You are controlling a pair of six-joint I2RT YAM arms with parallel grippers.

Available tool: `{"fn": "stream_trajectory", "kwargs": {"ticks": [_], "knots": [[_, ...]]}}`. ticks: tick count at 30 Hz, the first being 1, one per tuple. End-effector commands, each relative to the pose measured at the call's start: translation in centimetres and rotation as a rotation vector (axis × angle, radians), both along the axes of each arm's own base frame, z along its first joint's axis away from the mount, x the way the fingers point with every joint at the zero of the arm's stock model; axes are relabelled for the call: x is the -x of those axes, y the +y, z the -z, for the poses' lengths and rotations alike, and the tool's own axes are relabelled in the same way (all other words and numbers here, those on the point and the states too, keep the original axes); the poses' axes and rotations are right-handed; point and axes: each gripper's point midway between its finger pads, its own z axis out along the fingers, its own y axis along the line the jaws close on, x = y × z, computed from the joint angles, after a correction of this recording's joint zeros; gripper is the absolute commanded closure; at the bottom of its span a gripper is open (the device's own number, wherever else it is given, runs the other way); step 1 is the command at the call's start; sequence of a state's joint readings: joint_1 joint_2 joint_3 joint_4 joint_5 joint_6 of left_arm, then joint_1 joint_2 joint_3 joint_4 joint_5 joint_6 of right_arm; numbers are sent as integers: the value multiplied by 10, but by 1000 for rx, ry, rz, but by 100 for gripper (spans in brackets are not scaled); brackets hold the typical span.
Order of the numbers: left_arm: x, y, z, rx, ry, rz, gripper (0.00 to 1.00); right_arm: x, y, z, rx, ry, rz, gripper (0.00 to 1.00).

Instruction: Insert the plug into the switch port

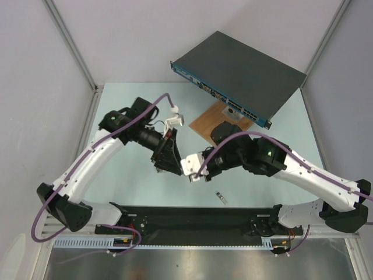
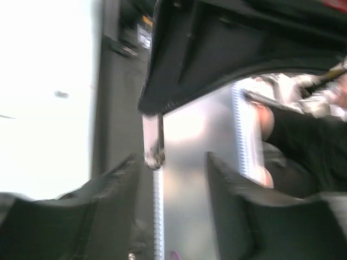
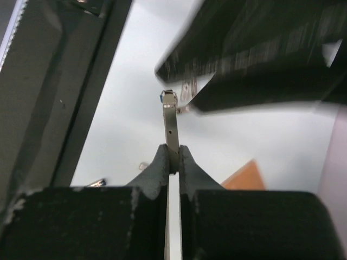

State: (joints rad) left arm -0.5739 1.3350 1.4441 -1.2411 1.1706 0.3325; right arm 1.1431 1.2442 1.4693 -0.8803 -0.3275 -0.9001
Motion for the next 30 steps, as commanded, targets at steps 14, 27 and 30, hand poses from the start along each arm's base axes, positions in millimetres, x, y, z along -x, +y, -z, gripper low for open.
{"fn": "stream_trajectory", "kwargs": {"ticks": [14,27,30], "knots": [[-64,52,-130,277,-944,-459,0,-28,-21,-74,-302,965,335,100],[-58,14,-51,-19,-1380,-30,27,-26,-27,-47,-218,1382,354,100],[-58,6,-45,-53,-1389,-10,43,-30,-26,-46,-218,1417,376,100]]}}
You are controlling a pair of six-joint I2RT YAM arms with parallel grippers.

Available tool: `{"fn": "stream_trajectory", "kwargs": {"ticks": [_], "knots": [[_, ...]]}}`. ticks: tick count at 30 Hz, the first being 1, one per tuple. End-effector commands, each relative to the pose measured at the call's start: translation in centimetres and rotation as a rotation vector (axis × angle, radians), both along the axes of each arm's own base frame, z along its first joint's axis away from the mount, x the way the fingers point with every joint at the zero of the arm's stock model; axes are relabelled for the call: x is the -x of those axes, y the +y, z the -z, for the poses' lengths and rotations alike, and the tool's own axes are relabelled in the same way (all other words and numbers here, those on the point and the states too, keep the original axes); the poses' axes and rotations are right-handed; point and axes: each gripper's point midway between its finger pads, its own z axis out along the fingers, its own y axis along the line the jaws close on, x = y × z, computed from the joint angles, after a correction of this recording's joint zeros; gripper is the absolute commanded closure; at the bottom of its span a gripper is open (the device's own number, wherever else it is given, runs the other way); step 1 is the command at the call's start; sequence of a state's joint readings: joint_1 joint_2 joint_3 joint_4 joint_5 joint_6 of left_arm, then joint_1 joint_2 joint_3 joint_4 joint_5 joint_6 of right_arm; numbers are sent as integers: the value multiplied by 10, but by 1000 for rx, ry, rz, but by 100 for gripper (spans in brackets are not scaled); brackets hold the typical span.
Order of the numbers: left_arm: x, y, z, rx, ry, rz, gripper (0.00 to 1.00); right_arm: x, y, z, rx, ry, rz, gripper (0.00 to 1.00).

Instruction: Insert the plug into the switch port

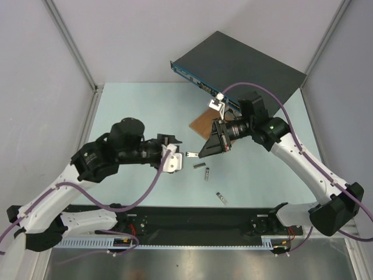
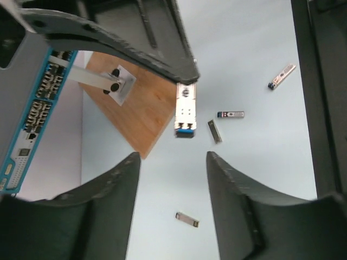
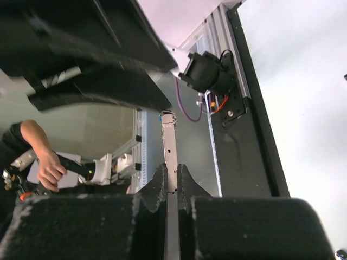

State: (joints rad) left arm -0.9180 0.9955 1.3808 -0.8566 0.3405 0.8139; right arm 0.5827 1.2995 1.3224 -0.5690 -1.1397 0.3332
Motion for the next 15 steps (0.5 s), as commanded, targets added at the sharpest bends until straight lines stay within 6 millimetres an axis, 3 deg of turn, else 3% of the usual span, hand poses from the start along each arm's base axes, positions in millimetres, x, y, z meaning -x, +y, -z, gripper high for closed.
{"fn": "stream_trajectory", "kwargs": {"ticks": [1,8,15], "knots": [[-11,-3,3,-66,-99,-26,46,-1,1,-18,-49,25,-6,100],[-11,-12,12,-95,-111,-9,59,-7,4,-11,-28,75,17,100],[-16,-17,16,-104,-151,-26,61,-16,9,-16,-32,66,23,100]]}}
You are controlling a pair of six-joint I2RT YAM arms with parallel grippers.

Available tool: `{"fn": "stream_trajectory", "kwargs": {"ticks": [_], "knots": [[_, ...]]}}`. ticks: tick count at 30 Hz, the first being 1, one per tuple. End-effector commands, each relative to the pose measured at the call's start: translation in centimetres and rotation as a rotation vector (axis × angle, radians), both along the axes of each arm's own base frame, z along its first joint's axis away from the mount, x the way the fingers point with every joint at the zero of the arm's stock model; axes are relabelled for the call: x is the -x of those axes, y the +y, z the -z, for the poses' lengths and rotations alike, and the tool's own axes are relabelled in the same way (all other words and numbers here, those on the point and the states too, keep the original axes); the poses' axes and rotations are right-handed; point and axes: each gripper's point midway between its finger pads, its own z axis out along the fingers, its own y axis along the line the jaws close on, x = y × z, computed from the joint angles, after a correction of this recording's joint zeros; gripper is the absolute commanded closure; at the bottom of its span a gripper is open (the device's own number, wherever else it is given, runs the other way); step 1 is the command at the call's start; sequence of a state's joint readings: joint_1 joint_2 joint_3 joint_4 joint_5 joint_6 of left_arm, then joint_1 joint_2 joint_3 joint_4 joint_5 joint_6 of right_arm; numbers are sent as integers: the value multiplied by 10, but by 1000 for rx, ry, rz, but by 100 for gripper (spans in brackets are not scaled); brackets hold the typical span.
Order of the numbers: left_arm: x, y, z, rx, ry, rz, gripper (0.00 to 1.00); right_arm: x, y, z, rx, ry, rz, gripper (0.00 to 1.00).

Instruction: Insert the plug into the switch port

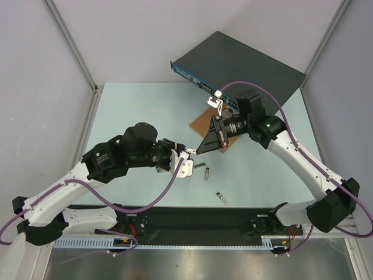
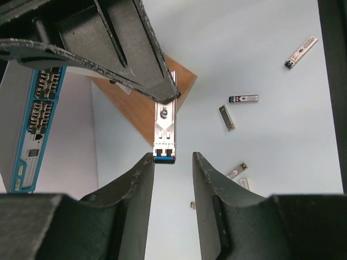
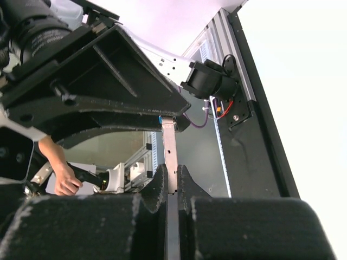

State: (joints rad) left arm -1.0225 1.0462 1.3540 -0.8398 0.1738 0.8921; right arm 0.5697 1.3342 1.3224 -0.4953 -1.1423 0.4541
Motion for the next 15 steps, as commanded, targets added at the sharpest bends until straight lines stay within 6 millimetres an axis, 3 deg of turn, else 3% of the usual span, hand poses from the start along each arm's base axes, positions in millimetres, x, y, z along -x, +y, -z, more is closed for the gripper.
{"fn": "stream_trajectory", "kwargs": {"ticks": [1,12,15], "knots": [[-8,-5,-6,19,-59,-22,61,-4,3,-14,-32,-15,-11,100],[-11,-8,2,9,-73,-33,69,-5,5,-11,-27,13,-17,100],[-9,-9,4,6,-64,-25,82,-5,5,-12,-27,13,-14,100]]}}
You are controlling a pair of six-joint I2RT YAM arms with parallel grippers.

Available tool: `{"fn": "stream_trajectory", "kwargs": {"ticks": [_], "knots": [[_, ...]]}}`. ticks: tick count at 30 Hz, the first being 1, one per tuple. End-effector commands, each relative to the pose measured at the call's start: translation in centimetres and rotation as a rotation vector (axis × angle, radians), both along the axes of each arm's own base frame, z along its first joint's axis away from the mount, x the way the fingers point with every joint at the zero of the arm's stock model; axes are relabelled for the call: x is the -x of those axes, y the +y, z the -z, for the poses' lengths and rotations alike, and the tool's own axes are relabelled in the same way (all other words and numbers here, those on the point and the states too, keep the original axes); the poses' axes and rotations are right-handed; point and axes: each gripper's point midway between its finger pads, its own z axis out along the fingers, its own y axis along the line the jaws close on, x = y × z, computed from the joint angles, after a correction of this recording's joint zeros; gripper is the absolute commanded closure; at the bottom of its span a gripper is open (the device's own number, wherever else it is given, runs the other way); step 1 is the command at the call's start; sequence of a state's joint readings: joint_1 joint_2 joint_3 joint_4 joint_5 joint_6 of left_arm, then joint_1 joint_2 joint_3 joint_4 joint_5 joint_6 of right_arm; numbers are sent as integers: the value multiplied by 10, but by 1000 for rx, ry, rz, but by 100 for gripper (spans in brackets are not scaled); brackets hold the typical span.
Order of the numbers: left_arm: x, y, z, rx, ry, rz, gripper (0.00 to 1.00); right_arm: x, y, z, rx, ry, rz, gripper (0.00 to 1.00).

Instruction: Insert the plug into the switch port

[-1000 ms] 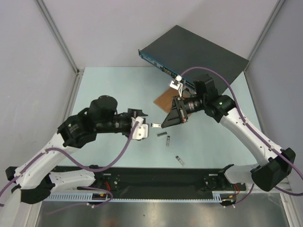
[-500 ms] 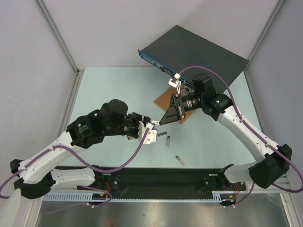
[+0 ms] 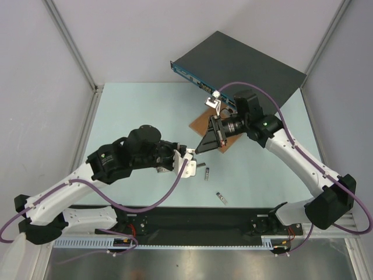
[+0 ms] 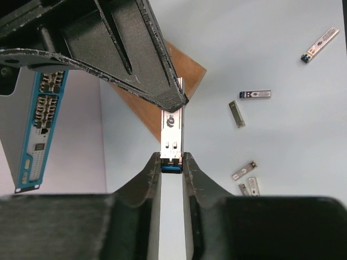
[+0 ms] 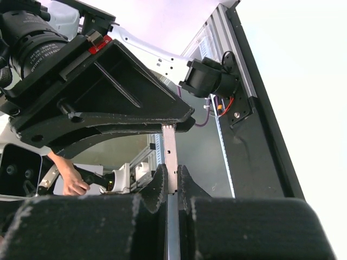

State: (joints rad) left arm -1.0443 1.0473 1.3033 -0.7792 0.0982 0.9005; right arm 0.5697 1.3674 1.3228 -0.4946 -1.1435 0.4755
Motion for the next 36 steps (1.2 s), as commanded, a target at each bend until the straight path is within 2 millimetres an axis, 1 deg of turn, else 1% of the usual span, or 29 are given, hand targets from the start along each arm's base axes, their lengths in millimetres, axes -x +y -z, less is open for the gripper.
{"fn": "stream_trajectory", "kwargs": {"ticks": [1,2,3,6,7,8,9,10,11,12,13,14,15,16,17,19,20,21,25,27,28,29,30,31,32,33,34,35,36], "knots": [[1,-7,-6,23,-16,12,86,0,1,-20,-48,-35,-15,100],[3,-8,-7,30,8,10,95,0,1,-21,-48,-36,-14,100],[4,-9,-7,35,22,7,99,-2,2,-21,-50,-45,-8,87],[10,-11,-6,31,102,-3,99,-8,0,-27,-52,-88,24,60],[12,-11,-4,37,142,-22,100,-12,-2,-34,-59,-144,38,47],[15,-9,0,21,174,-27,100,-22,-7,-30,-25,-161,92,43],[20,-10,2,21,204,-21,100,-26,-11,-35,-22,-198,118,35],[23,-9,5,26,249,-41,100,-32,-15,-40,-23,-249,142,32],[26,-11,6,26,280,-46,100,-44,-23,-43,-11,-276,199,29],[28,-10,7,28,309,-57,100,-47,-27,-50,-15,-308,227,26],[30,-11,7,42,355,-89,100,-50,-31,-62,-29,-349,252,24],[29,-11,3,62,374,-113,100,-58,-37,-70,-29,-381,297,23],[25,-11,3,69,388,-158,99,-63,-41,-77,-31,-406,327,20],[25,-12,3,89,429,-198,100,-63,-46,-89,-44,-443,354,19],[24,-12,3,96,443,-221,100,-71,-56,-101,-42,-485,413,18],[24,-13,5,116,484,-258,100,-73,-72,-117,-40,-539,481,17],[22,-13,8,123,500,-283,100,-79,-81,-117,-10,-553,526,17],[21,-15,9,134,521,-304,100,-85,-93,-123,6,-576,578,17],[8,-22,11,209,637,-440,100,-96,-129,-119,108,-643,717,16],[1,-28,3,258,658,-473,100,-95,-146,-114,167,-680,771,15],[-2,-32,-2,289,679,-498,100,-99,-157,-112,196,-680,813,15],[-12,-40,-13,325,671,-523,100,-100,-166,-106,235,-665,846,15],[-16,-45,-18,351,690,-550,100,-98,-172,-106,250,-668,865,15],[-20,-50,-36,393,684,-549,100,-103,-182,-104,277,-659,911,15],[-27,-59,-31,381,684,-565,100,-103,-187,-101,290,-645,931,15],[-31,-62,-34,385,675,-564,100,-105,-191,-100,297,-633,946,14],[-39,-64,-35,386,646,-581,100,-106,-193,-100,297,-618,956,14],[-47,-71,-36,385,632,-591,100,-110,-200,-98,307,-611,978,13],[-54,-71,-35,376,614,-625,100,-112,-203,-96,312,-599,992,13]]}}
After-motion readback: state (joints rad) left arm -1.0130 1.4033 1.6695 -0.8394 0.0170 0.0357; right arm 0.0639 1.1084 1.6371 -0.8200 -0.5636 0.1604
